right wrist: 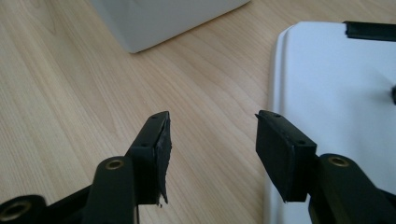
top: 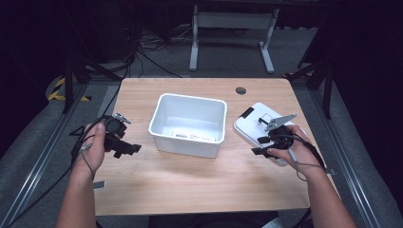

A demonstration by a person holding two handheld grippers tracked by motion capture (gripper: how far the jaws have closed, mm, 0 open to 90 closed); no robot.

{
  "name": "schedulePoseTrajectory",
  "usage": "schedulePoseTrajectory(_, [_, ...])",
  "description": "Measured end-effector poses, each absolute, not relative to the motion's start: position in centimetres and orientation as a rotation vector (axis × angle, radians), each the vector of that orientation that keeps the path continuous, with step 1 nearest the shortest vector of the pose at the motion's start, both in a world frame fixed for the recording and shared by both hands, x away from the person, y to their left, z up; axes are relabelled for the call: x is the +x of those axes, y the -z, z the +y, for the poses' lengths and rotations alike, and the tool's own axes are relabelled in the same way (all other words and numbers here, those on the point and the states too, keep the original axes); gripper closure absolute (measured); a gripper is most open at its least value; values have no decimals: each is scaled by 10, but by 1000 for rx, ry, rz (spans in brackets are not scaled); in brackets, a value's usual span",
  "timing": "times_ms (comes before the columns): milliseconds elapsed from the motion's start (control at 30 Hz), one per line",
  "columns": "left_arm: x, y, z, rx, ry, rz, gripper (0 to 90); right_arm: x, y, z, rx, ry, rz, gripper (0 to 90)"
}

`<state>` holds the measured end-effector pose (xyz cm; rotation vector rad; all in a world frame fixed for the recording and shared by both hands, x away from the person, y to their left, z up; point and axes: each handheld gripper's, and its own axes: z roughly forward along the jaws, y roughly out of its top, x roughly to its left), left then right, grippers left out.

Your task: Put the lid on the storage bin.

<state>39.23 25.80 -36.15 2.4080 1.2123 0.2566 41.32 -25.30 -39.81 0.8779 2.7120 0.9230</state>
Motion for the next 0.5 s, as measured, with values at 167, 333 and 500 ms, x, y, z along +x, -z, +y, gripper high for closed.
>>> schedulePoseTrajectory(167, [392,362,259,2405,-260,1218,183,413,412,-247,865,-908,2736,464])
schedulePoseTrajectory(333, [393,362,260,2402,-259,1222,183,412,424,-244,849,-886,2718,464])
schedulePoseTrajectory(500, [393,362,260,2406,-260,1225,183,411,433,-244,852,-916,2693,466])
